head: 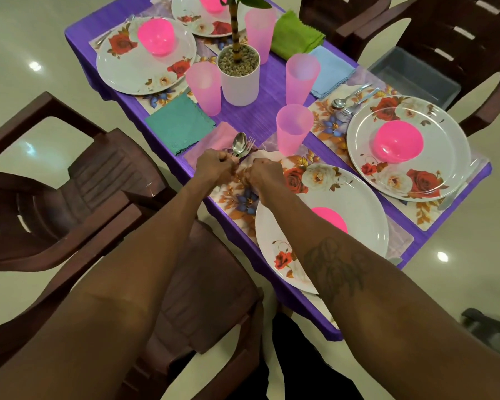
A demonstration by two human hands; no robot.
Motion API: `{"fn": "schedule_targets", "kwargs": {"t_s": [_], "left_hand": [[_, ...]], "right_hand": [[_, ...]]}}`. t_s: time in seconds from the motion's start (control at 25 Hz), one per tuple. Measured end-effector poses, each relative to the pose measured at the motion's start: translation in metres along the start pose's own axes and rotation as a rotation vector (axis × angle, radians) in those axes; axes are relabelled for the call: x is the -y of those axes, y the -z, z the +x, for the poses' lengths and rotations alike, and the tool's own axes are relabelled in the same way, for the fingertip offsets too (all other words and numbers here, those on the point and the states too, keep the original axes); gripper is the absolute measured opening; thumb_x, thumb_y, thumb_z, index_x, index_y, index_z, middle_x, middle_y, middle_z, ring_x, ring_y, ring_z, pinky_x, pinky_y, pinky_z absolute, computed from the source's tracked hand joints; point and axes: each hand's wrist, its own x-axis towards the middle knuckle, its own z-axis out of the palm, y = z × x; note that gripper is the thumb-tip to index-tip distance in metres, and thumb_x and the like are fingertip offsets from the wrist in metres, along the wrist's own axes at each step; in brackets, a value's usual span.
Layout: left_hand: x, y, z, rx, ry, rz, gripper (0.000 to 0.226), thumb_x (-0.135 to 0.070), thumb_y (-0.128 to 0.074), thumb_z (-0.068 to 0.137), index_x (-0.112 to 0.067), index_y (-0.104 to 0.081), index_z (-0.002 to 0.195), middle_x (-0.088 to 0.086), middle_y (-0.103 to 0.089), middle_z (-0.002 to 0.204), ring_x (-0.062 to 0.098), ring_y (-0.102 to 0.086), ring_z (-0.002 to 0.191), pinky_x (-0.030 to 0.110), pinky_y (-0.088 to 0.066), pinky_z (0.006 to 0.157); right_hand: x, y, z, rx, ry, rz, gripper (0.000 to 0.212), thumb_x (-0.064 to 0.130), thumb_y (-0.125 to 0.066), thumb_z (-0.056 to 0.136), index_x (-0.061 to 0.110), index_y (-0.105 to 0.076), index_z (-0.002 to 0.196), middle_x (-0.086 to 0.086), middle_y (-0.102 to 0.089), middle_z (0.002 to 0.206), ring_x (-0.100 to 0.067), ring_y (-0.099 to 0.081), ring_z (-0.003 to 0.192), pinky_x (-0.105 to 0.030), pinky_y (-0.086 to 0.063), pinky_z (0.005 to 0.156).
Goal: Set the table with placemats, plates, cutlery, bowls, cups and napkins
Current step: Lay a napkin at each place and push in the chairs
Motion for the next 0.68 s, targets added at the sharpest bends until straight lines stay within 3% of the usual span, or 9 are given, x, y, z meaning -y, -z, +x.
{"fn": "schedule_targets", "kwargs": {"t_s": [0.16, 0.24, 0.36, 0.48, 0.6, 0.68], "left_hand": [[0.005, 0.002, -0.001, 0.026, -0.069, 0.116, 0.020, -0.022, -0.068, 0.098, -0.006, -0.079, 0.091, 0.016, -0.076, 0.089, 0.028, -0.069, 0.079, 0.041, -0.060, 0.078], [0.007, 0.005, 0.002, 0.019, -0.103, 0.153, 0.023, -0.023, -0.067, 0.099, -0.005, -0.079, 0.092, 0.017, -0.075, 0.088, 0.025, -0.064, 0.075, 0.039, -0.055, 0.073], [0.008, 0.012, 0.009, -0.007, -0.109, 0.217, 0.029, -0.027, -0.066, 0.099, -0.001, -0.077, 0.091, 0.021, -0.073, 0.089, 0.021, -0.056, 0.072, 0.033, -0.043, 0.065], [0.005, 0.014, 0.011, -0.014, -0.117, 0.282, 0.027, -0.022, -0.067, 0.097, 0.003, -0.075, 0.089, 0.021, -0.069, 0.084, 0.021, -0.052, 0.070, 0.030, -0.035, 0.058], [0.004, 0.006, 0.004, 0.008, -0.121, 0.284, 0.019, -0.011, -0.069, 0.089, 0.006, -0.075, 0.082, 0.017, -0.065, 0.073, 0.019, -0.050, 0.065, 0.030, -0.038, 0.057], [0.002, -0.001, -0.002, 0.017, -0.129, 0.272, 0.015, -0.010, -0.071, 0.088, 0.003, -0.078, 0.082, 0.018, -0.072, 0.077, 0.019, -0.056, 0.065, 0.032, -0.049, 0.061]], "right_hand": [[0.009, -0.008, -0.003, 0.075, -0.044, 0.213, 0.019, 0.006, -0.054, 0.084, 0.007, -0.073, 0.087, -0.013, -0.075, 0.083, -0.028, -0.069, 0.081, -0.048, -0.061, 0.082], [0.004, -0.015, 0.009, 0.118, -0.021, 0.219, 0.022, 0.008, -0.055, 0.078, 0.010, -0.074, 0.088, -0.013, -0.076, 0.085, -0.026, -0.069, 0.080, -0.052, -0.059, 0.089], [0.003, -0.018, 0.014, 0.136, 0.004, 0.181, 0.031, 0.012, -0.054, 0.063, 0.009, -0.072, 0.089, -0.013, -0.073, 0.083, -0.025, -0.064, 0.080, -0.045, -0.057, 0.078], [0.013, -0.011, -0.005, 0.154, -0.019, 0.149, 0.027, 0.009, -0.060, 0.064, 0.005, -0.072, 0.088, -0.020, -0.075, 0.088, -0.026, -0.065, 0.077, -0.041, -0.054, 0.074], [0.014, -0.003, -0.005, 0.115, -0.024, 0.131, 0.018, 0.001, -0.067, 0.075, -0.001, -0.073, 0.091, -0.022, -0.077, 0.088, -0.029, -0.075, 0.076, -0.045, -0.064, 0.080], [0.005, 0.003, 0.015, 0.050, -0.016, 0.080, 0.023, 0.008, -0.067, 0.069, 0.002, -0.073, 0.090, -0.018, -0.077, 0.085, -0.032, -0.078, 0.075, -0.050, -0.065, 0.073]]}}
